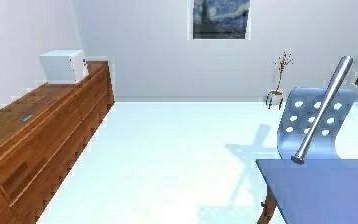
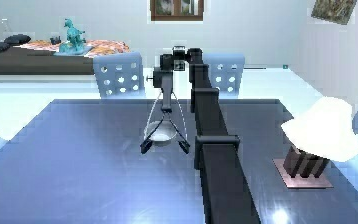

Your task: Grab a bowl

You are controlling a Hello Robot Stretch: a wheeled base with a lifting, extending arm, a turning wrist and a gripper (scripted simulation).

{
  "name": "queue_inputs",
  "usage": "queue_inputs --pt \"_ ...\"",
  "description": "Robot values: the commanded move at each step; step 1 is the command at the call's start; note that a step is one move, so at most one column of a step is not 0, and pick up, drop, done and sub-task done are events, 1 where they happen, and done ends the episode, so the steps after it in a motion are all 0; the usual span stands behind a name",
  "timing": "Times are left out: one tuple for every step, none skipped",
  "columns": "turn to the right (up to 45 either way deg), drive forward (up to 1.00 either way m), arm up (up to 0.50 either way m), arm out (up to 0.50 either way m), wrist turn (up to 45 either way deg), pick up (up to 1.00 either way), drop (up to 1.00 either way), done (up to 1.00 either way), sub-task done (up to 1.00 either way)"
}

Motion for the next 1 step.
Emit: queue_inputs --pt "0.0 0.0 0.0 0.0 45.0 0.0 0.0 0.0 0.0"
